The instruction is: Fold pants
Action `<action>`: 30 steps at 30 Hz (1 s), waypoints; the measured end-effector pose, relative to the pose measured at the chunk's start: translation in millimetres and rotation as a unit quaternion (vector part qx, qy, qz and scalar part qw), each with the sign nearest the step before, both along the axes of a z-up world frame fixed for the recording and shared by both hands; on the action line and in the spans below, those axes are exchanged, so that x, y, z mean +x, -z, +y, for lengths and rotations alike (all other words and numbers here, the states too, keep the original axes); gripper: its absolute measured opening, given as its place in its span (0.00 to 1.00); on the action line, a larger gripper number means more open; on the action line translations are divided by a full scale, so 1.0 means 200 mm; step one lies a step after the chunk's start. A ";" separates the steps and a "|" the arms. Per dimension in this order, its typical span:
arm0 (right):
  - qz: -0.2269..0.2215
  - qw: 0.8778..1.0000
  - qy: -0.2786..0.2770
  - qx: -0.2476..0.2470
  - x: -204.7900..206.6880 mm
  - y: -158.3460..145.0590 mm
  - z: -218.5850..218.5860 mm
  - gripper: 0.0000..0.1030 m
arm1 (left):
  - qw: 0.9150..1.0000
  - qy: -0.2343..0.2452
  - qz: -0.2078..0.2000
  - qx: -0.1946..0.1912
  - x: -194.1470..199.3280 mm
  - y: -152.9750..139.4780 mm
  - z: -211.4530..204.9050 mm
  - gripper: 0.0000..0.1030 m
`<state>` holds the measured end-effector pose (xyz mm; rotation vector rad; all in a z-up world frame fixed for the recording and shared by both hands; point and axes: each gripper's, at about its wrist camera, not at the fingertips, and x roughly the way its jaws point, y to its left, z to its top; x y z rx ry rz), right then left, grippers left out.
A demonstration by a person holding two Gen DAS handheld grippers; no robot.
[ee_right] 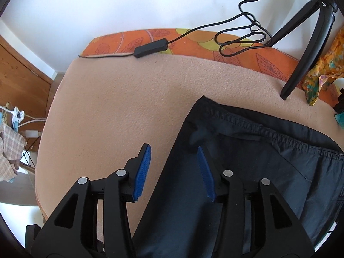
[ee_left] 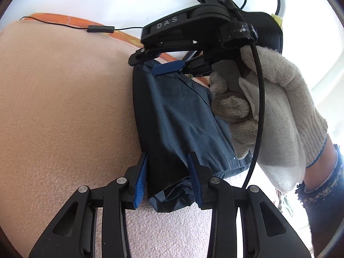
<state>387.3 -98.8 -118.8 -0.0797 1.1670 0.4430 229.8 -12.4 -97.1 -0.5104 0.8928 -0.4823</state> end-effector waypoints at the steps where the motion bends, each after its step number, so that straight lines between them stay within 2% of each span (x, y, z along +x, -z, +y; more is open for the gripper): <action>1: 0.001 1.000 -0.004 -0.016 -0.02 0.00 0.03 0.46 | 1.000 0.003 -0.002 0.001 0.00 -0.01 -0.01 0.32; 5: 0.014 0.997 -0.023 -0.077 -0.09 0.05 0.11 0.46 | 1.000 0.005 -0.006 0.006 -0.01 -0.02 -0.04 0.32; 8: 0.008 0.994 -0.020 -0.111 -0.11 0.09 0.13 0.46 | 1.000 0.003 -0.005 0.014 -0.01 -0.03 -0.05 0.32; 10: 0.010 0.993 -0.011 -0.118 -0.10 0.12 0.12 0.39 | 1.000 0.000 -0.005 0.024 -0.01 -0.03 -0.06 0.32; 11: 0.011 0.993 -0.011 -0.118 -0.10 0.13 0.11 0.32 | 1.000 -0.003 -0.004 0.030 -0.01 -0.04 -0.06 0.32; 13: 0.006 0.993 -0.012 -0.115 -0.12 0.14 0.10 0.27 | 1.000 -0.006 0.003 0.031 -0.02 -0.04 -0.06 0.32; 15: 0.004 0.996 -0.009 -0.092 -0.13 0.12 0.07 0.12 | 1.000 -0.012 0.005 0.023 -0.03 -0.04 -0.05 0.35; 18: -0.001 0.999 0.006 -0.047 -0.14 0.07 -0.02 0.06 | 1.000 -0.012 -0.002 0.013 -0.04 -0.08 -0.04 0.35; 23: -0.016 0.999 0.030 0.033 -0.19 -0.05 -0.20 0.05 | 0.999 -0.019 -0.028 0.011 -0.09 -0.16 0.02 0.35; 30: -0.037 0.988 0.069 0.134 -0.25 -0.20 -0.49 0.05 | 0.993 -0.075 -0.086 0.008 -0.14 -0.33 0.14 0.35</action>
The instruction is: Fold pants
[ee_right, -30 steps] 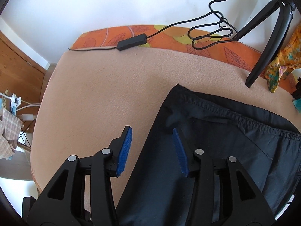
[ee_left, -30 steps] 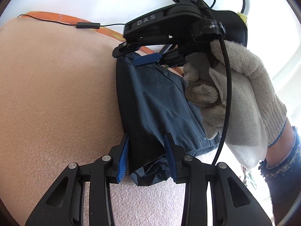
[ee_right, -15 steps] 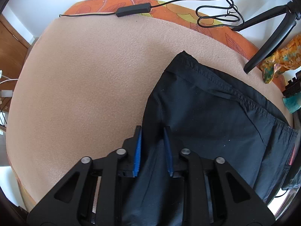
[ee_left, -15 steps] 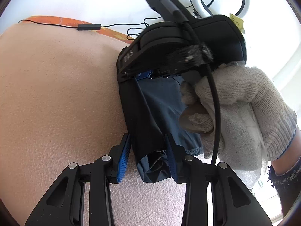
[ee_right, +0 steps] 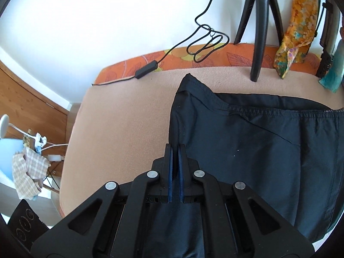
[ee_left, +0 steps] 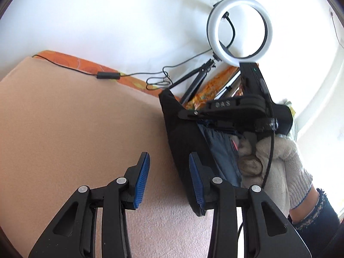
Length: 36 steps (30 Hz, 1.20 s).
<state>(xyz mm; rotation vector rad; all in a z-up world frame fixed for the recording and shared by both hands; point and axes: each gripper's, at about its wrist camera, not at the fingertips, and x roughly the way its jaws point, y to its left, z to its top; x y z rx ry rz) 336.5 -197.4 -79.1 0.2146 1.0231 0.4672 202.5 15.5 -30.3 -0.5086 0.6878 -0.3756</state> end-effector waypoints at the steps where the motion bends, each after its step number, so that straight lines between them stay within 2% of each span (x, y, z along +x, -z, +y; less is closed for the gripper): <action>1: -0.004 1.000 0.005 0.010 -0.01 -0.02 -0.03 0.05 | 1.000 -0.011 -0.003 -0.007 0.01 -0.01 0.02 0.35; 3: -0.012 0.999 0.016 0.029 -0.04 -0.07 -0.10 0.05 | 1.000 -0.018 -0.003 -0.003 0.03 -0.01 0.02 0.35; 7: -0.030 0.998 0.032 0.049 -0.07 -0.16 -0.25 0.05 | 1.000 -0.002 0.020 0.019 0.10 0.06 -0.07 0.35; 10: -0.042 0.996 0.049 0.060 -0.10 -0.21 -0.36 0.05 | 0.999 0.024 0.034 0.032 0.16 0.12 -0.18 0.35; 17: -0.060 0.993 0.083 0.055 -0.16 -0.25 -0.61 0.04 | 0.993 0.085 0.031 0.070 0.19 0.15 -0.48 0.35; 25: -0.070 0.989 0.120 0.043 -0.20 -0.18 -0.87 0.04 | 0.983 0.144 -0.006 0.110 0.19 0.12 -0.77 0.35; 31: -0.064 0.984 0.157 0.048 -0.22 -0.09 -1.08 0.04 | 0.974 0.183 -0.018 0.131 0.16 0.15 -0.92 0.35; 36: -0.051 0.980 0.187 0.044 -0.24 0.04 -1.23 0.04 | 0.972 0.194 -0.018 0.135 0.18 0.16 -0.98 0.35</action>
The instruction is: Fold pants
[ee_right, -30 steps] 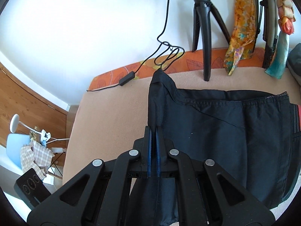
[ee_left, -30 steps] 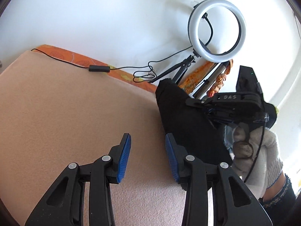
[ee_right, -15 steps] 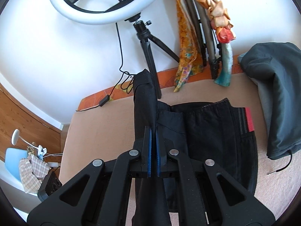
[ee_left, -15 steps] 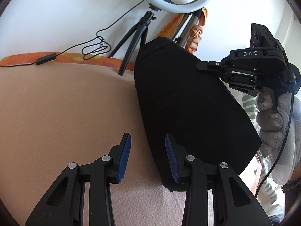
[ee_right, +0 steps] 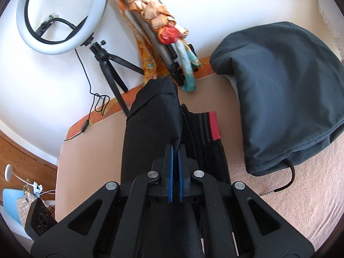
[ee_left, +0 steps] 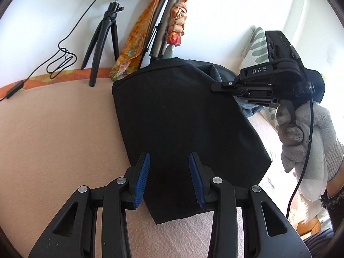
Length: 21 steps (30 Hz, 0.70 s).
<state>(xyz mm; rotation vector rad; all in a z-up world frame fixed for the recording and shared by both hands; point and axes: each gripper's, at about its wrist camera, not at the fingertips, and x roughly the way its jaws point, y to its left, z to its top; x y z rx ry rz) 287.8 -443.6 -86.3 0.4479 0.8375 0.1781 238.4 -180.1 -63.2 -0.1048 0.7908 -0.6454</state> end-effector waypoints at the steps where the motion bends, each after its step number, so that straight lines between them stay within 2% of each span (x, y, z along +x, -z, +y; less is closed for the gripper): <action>1: 0.004 1.000 0.003 0.000 0.00 0.03 -0.02 0.04 | 1.000 0.002 0.001 0.006 0.00 0.01 -0.01 0.35; 5: 0.016 1.000 0.016 -0.008 0.05 0.12 -0.07 0.04 | 1.000 0.005 0.012 0.018 0.01 0.05 -0.05 0.35; 15: 0.040 0.998 0.023 -0.040 0.13 0.22 -0.07 0.04 | 0.998 0.010 0.015 0.056 0.03 0.12 -0.10 0.35; 21: 0.042 0.997 0.011 -0.056 0.14 0.26 -0.06 0.06 | 0.996 0.015 -0.007 0.087 -0.01 0.13 -0.11 0.36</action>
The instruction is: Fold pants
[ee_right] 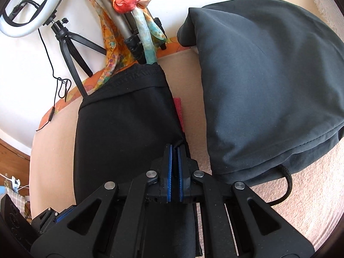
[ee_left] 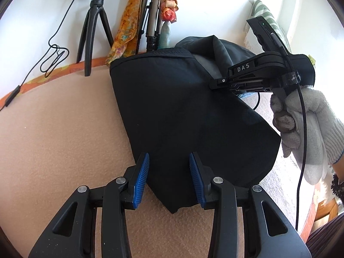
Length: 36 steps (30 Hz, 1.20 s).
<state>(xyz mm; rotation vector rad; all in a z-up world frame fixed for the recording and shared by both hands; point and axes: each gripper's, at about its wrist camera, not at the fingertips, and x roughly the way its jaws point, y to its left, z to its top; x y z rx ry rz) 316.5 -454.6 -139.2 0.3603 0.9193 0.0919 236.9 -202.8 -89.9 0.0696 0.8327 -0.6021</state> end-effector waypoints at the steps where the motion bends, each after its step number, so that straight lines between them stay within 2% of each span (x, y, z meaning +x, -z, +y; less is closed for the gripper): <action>1: -0.003 1.000 -0.004 0.004 0.00 -0.01 -0.01 0.06 | 1.000 0.001 -0.001 0.002 -0.01 0.00 0.00 0.36; 4: -0.012 1.000 -0.013 0.016 -0.05 -0.04 -0.03 0.14 | 1.000 -0.001 0.006 -0.005 -0.01 -0.02 0.02 0.36; 5: -0.014 1.000 -0.017 0.017 -0.07 -0.05 -0.04 0.23 | 1.000 -0.005 0.013 -0.014 -0.01 -0.03 0.03 0.37; 6: -0.017 0.999 -0.022 0.017 -0.10 -0.06 -0.05 0.39 | 0.999 -0.009 0.022 -0.023 -0.01 -0.03 0.05 0.40; 8: -0.020 0.999 -0.031 0.016 -0.15 -0.07 -0.06 0.51 | 0.998 -0.018 0.042 -0.045 0.01 -0.05 0.08 0.43; 13: -0.014 0.997 -0.054 0.059 -0.26 -0.03 -0.10 0.52 | 0.992 -0.033 0.068 -0.099 0.04 -0.10 0.16 0.52; 15: -0.013 0.996 -0.050 0.069 -0.27 -0.01 -0.13 0.52 | 0.986 -0.042 0.085 -0.137 0.06 -0.10 0.20 0.54; 18: -0.013 0.991 -0.061 0.117 -0.29 0.03 -0.15 0.55 | 0.976 -0.048 0.119 -0.174 0.12 -0.06 0.23 0.55; 22: -0.003 0.990 -0.066 0.126 -0.29 0.09 -0.15 0.56 | 0.965 -0.068 0.159 -0.198 0.21 0.05 0.25 0.55; 25: 0.001 0.986 -0.064 0.155 -0.28 0.13 -0.18 0.57 | 0.957 -0.077 0.180 -0.216 0.26 0.10 0.26 0.55; 31: -0.020 0.975 -0.077 0.208 -0.26 0.18 -0.22 0.58 | 0.953 -0.064 0.190 -0.226 0.33 0.15 0.25 0.55; 34: -0.022 0.968 -0.095 0.229 -0.24 0.21 -0.20 0.58 | 0.948 -0.057 0.193 -0.246 0.35 0.18 0.26 0.55; 36: -0.027 0.968 -0.104 0.225 -0.22 0.20 -0.17 0.58 | 0.947 -0.053 0.194 -0.251 0.37 0.18 0.26 0.55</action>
